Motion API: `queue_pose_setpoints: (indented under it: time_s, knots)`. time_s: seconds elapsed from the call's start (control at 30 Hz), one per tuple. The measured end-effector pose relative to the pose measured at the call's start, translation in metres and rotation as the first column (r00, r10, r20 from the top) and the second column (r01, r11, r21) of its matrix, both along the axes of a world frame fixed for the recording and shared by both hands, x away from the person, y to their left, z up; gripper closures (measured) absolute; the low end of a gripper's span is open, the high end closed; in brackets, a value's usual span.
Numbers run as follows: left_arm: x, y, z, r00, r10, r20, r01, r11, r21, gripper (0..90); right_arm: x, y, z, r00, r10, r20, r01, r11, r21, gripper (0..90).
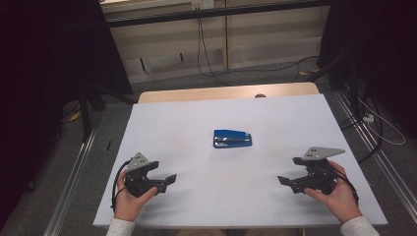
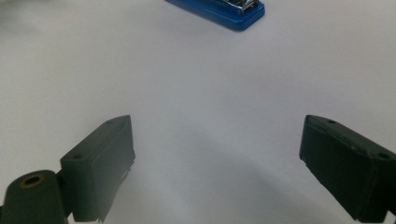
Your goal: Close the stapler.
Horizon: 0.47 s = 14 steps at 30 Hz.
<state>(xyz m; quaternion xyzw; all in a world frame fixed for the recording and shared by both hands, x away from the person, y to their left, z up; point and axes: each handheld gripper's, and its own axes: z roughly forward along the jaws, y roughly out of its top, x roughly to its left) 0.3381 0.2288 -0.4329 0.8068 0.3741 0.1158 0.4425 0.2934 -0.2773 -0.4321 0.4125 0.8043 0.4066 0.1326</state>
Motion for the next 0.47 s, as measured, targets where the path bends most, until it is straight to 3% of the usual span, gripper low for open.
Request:
queue_pose_setpoints:
  time_s: [0.23, 0.47]
  knots:
    - [-0.0076, 0.0099, -0.0051, 1.0000, -0.002, -0.006, 0.002, 0.9999, 0.017, 11.0, -0.0007, 0.0010, 0.0005, 0.9999, 0.014, 0.004, -0.014, 0.9999, -0.009, 9.4]
    - [-0.0072, 0.0119, -0.0058, 1.0000, 0.003, -0.008, -0.003, 1.0000, 0.004, 10.2, -0.0002, 0.0017, 0.0003, 0.9999, 0.017, 0.001, -0.017, 0.9997, -0.016, 9.2]
